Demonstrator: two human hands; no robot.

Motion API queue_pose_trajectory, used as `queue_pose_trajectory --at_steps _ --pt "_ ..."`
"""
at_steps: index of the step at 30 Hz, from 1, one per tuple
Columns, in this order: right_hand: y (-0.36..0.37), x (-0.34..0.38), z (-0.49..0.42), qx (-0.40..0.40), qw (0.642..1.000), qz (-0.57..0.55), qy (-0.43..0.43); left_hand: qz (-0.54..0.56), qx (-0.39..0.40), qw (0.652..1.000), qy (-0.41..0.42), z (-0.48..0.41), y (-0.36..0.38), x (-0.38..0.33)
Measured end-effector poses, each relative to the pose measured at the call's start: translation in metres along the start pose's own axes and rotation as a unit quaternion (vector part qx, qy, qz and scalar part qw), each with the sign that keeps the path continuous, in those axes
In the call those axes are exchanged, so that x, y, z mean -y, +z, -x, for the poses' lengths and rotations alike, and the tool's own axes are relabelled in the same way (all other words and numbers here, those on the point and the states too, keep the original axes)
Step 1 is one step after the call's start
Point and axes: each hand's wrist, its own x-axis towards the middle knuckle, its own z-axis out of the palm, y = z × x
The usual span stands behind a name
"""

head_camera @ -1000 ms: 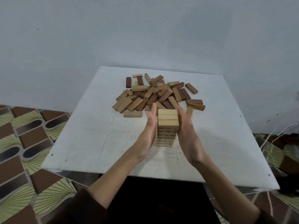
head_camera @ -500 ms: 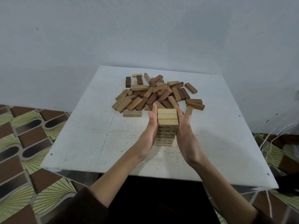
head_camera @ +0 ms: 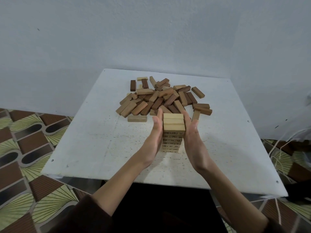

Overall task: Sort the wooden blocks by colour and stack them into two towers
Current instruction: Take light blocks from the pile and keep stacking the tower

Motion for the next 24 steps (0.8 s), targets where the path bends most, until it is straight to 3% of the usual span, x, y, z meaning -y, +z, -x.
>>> queue_pose_trajectory --at_steps 7,13,16,24 --pt "-0.024 -0.001 -0.022 -0.029 0.996 0.081 0.0 -0.109 -0.081 0.991 -0.012 0.001 -0.028 0.001" --pt "-0.041 0.016 -0.093 0.004 0.969 0.247 -0.009 -0.295 -0.255 0.92 0.042 -0.027 -0.085 -0.008" --pt "-0.039 0.02 -0.135 0.044 0.935 0.35 -0.042 -0.336 -0.269 0.903 0.018 -0.049 -0.113 -0.005" --pt "-0.03 0.025 -0.168 0.137 0.943 0.301 -0.034 -0.286 -0.249 0.925 0.014 -0.073 -0.103 -0.009"
